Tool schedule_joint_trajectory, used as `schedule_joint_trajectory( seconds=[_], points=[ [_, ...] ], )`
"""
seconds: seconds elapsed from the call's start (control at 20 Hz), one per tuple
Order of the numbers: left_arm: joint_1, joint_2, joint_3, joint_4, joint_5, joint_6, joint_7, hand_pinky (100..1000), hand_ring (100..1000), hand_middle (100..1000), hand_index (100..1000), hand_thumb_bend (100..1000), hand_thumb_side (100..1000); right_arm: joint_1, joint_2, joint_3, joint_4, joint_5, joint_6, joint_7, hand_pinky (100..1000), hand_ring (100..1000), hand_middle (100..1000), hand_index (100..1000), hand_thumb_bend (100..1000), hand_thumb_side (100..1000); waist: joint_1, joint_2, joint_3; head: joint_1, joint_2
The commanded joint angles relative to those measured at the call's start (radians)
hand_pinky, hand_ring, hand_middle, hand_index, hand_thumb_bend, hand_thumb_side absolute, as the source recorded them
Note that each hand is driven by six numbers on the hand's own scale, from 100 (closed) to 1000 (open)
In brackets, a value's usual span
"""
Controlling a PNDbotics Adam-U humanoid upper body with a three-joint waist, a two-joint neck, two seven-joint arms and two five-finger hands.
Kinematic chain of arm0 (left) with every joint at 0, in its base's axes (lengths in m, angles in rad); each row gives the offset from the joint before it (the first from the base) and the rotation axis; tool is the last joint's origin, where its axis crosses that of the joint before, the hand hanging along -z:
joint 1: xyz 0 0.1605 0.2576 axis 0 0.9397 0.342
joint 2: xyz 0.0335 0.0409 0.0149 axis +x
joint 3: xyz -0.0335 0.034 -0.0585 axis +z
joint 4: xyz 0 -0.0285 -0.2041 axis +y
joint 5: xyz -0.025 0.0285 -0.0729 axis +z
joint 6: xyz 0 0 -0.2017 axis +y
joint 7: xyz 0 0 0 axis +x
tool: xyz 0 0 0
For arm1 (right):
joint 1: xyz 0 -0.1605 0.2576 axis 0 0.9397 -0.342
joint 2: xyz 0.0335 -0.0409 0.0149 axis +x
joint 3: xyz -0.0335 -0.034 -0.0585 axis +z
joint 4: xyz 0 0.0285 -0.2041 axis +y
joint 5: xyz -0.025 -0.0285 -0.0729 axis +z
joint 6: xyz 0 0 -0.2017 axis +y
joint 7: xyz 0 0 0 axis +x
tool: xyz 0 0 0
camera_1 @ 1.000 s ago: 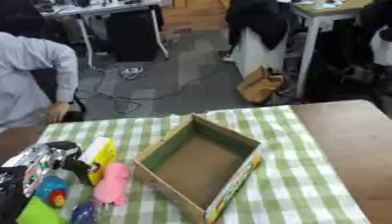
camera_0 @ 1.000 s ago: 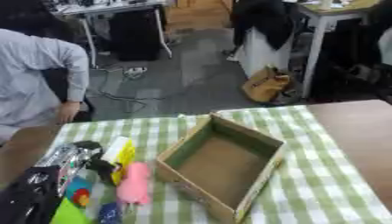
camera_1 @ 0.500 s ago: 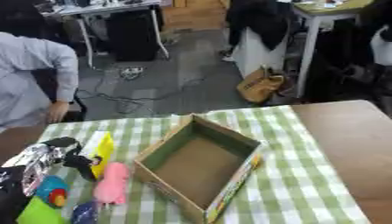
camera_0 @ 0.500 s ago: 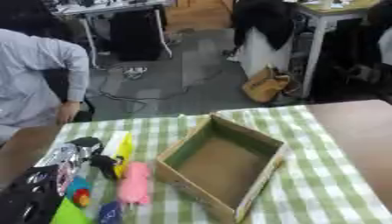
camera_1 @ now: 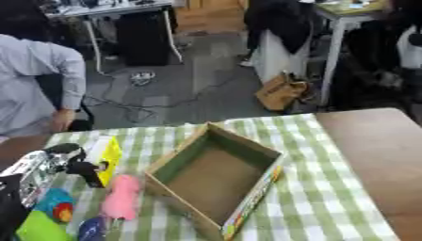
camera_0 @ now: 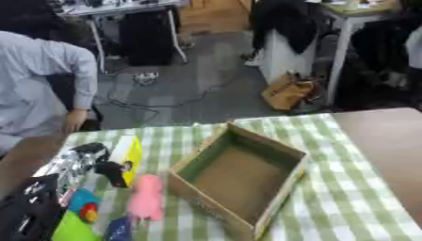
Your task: Pick up objects on the table and place them in the box.
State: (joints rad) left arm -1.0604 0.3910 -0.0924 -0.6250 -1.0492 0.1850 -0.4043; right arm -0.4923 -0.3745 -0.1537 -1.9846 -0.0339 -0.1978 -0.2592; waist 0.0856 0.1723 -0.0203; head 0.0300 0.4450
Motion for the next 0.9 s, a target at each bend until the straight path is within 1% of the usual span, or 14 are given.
schedule_joint_trajectory(
  seconds=[0.05, 0.25, 0.45, 0.6, 0.65, 0.7, 0.9],
  points=[
    [-0.037, 0.053, -0.001, -0.057, 0.033, 0.014, -0.026, 100, 100, 100, 364, 100, 799, -0.011, -0.011, -0.005, -0.015, 0.009, 0.002, -0.002, 704, 905, 895, 1000, 100, 1000, 0.012, -0.029, 0.002, -0.003, -0.002],
    [-0.048, 0.065, -0.005, -0.102, 0.059, 0.03, -0.05, 100, 100, 100, 362, 100, 797, -0.01, -0.011, -0.005, -0.015, 0.01, 0.003, -0.002, 705, 904, 895, 1000, 100, 1000, 0.013, -0.033, 0.002, -0.003, 0.0],
    [-0.101, 0.074, -0.004, -0.161, 0.099, 0.027, -0.062, 100, 100, 100, 359, 100, 786, -0.008, -0.01, -0.002, -0.015, 0.01, 0.005, 0.0, 703, 904, 895, 1000, 100, 1000, 0.016, -0.036, 0.003, -0.003, 0.009],
    [-0.137, 0.073, -0.017, -0.194, 0.109, 0.019, -0.069, 100, 100, 100, 360, 100, 781, -0.009, -0.009, 0.0, -0.015, 0.011, 0.008, 0.002, 703, 904, 894, 1000, 100, 1000, 0.02, -0.039, 0.002, 0.0, 0.012],
    [-0.147, 0.071, -0.022, -0.203, 0.109, 0.015, -0.071, 100, 100, 100, 360, 100, 960, -0.009, -0.009, 0.001, -0.015, 0.011, 0.009, 0.003, 703, 904, 894, 1000, 100, 1000, 0.021, -0.039, 0.002, 0.001, 0.013],
    [-0.161, 0.065, -0.029, -0.215, 0.109, 0.007, -0.072, 100, 100, 100, 360, 100, 778, -0.009, -0.009, 0.002, -0.015, 0.01, 0.009, 0.004, 703, 904, 894, 1000, 100, 1000, 0.023, -0.041, 0.0, 0.003, 0.014],
    [-0.192, 0.046, -0.051, -0.237, 0.095, -0.007, -0.072, 100, 100, 100, 361, 100, 776, -0.01, -0.007, 0.005, -0.015, 0.01, 0.01, 0.007, 703, 904, 894, 1000, 100, 1000, 0.028, -0.043, -0.004, 0.007, 0.013]
  ],
)
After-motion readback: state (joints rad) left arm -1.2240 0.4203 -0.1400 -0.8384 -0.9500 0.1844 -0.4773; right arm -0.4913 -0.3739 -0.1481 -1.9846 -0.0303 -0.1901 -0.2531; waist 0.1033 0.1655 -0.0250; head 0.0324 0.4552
